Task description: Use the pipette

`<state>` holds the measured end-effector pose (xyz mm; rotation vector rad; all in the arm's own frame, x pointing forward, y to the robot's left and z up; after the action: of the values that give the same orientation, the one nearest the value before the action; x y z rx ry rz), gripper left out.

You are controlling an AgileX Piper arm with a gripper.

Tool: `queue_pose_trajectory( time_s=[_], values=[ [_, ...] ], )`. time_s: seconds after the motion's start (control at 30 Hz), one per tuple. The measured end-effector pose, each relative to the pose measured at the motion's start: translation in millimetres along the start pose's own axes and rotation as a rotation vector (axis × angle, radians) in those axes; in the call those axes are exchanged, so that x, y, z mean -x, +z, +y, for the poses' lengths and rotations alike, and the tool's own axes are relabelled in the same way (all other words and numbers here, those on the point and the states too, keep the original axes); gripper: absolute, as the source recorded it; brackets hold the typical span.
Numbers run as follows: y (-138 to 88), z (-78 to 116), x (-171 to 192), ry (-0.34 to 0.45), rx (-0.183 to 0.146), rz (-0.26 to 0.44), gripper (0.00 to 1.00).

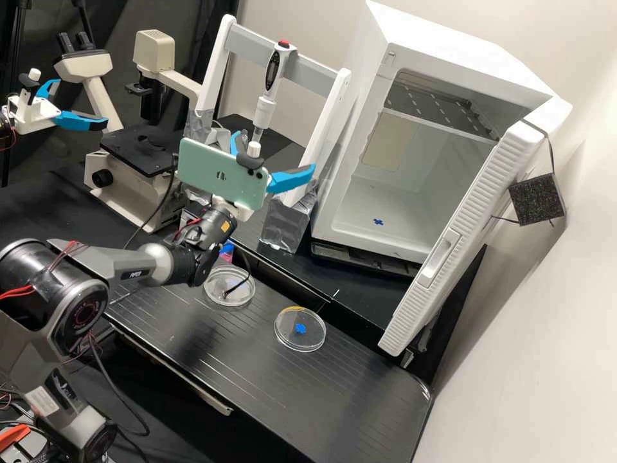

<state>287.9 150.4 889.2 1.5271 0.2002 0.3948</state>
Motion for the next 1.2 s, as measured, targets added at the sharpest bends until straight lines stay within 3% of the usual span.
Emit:
queue_pose_trajectory(
  time_s=[0.17,0.47,0.5,0.9,1.03,1.2],
  values=[
    [-21.4,5.6,-19.8,-0.028,0.016,0.023,1.0],
    [-31.3,1.1,-55.0,-0.068,0.038,-0.015,1.0],
    [-31.4,0.1,-57.7,-0.072,0.042,-0.017,0.0],
    [-36.4,3.3,-75.5,-0.07,0.065,-0.031,0.0],
    [-40.4,4.2,-77.0,-0.062,0.047,-0.03,0.0],
    [-47.4,0.8,-81.4,-0.073,0.076,-0.017,0.0]
  ],
)
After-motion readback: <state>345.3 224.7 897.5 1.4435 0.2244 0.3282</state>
